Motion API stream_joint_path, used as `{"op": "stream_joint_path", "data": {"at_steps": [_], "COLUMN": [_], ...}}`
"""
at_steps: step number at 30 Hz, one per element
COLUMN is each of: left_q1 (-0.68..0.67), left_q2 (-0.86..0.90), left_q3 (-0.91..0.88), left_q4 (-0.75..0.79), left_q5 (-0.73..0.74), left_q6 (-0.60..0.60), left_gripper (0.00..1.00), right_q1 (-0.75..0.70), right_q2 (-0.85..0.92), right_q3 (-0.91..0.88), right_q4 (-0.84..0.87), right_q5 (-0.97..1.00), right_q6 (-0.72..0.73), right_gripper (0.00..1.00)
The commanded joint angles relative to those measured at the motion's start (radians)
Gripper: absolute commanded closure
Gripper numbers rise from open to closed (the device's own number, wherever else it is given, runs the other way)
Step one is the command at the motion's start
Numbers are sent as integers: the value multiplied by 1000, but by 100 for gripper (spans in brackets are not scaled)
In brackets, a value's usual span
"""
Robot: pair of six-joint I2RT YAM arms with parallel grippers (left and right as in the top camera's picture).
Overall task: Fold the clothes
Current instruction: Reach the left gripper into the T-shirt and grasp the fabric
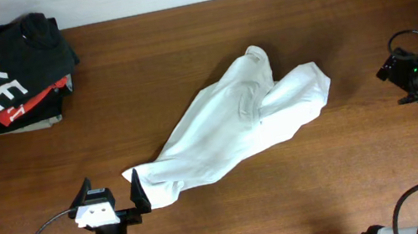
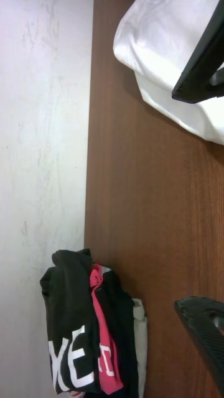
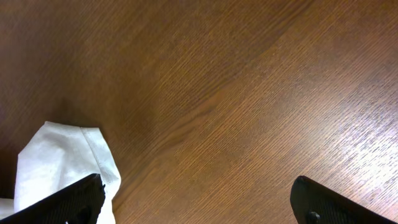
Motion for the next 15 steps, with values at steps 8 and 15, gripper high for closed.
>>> {"op": "stream_joint_path", "data": {"at_steps": [8,15], "left_q1": [3,3], "left_q2": [-6,139], "left_q3": [-4,173], "left_q4": [116,234], "left_q5": [476,591], "left_q6": [-51,-92], "left_gripper": [1,1], "right_q1": [-8,-8], "right_q2": [-1,-1], "right_q3": [9,9], "right_q4": [0,0], "right_q5": [19,19], "right_q6": [5,5], "right_gripper": [1,1]}}
